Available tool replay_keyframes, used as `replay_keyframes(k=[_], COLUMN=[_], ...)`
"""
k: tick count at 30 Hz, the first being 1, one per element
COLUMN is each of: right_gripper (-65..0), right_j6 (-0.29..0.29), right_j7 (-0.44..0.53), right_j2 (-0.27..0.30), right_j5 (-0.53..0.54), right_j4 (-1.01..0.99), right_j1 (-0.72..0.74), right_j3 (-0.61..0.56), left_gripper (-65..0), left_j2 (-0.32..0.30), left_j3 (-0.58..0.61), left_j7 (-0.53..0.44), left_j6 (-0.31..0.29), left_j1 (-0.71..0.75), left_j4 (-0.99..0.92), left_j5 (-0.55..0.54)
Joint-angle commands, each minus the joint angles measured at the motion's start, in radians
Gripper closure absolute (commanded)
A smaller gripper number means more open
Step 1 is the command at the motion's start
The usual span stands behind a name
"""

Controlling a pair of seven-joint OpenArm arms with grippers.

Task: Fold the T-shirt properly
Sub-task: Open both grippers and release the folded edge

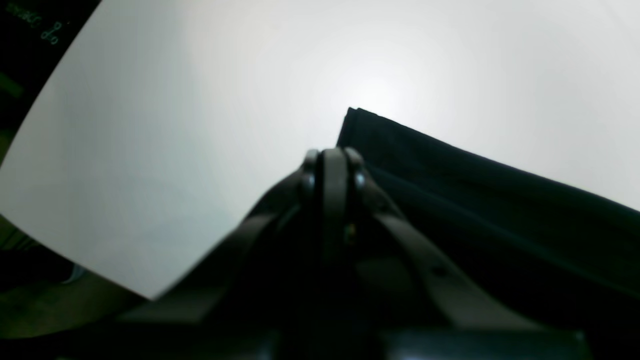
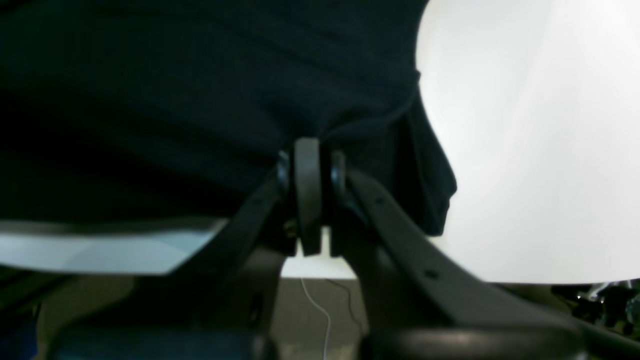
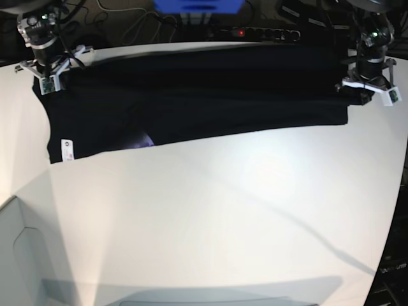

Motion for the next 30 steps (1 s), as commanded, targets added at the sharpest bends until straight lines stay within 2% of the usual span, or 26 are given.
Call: replay_keyframes(k=[1, 12, 23, 30], right_gripper=[0.0, 0.0, 0.0, 0.0], right_j6=[0.010, 0.010, 0.010, 0.010], right_j7=[0.018, 0.018, 0.008, 0.007], right_j2=[0.009, 0.012, 0.012, 0.012], right_j5=[0.004, 0.004, -0.001, -0.001], right_j4=[0.019, 0.015, 0.012, 0.010], right_j1=[-0.015, -0.058, 0.002, 0.031], right_j3=[0.014, 0.007, 0.009, 0.012], left_gripper=[0.0, 0.0, 0.0, 0.0], left_j2=[-0.014, -0.014, -0.014, -0.014], left_j3=[-0.008, 0.010, 0.012, 0.012], left_j7=[-0.025, -0.036, -0.036, -0.036], left_j6=[0.004, 0.004, 0.004, 0.004], left_j1=[0.001, -0.001, 0.005, -0.001], left_j4=[0.012, -0.084, -0.087, -0.160], left_j5=[0.001, -0.002, -0.003, 0.000])
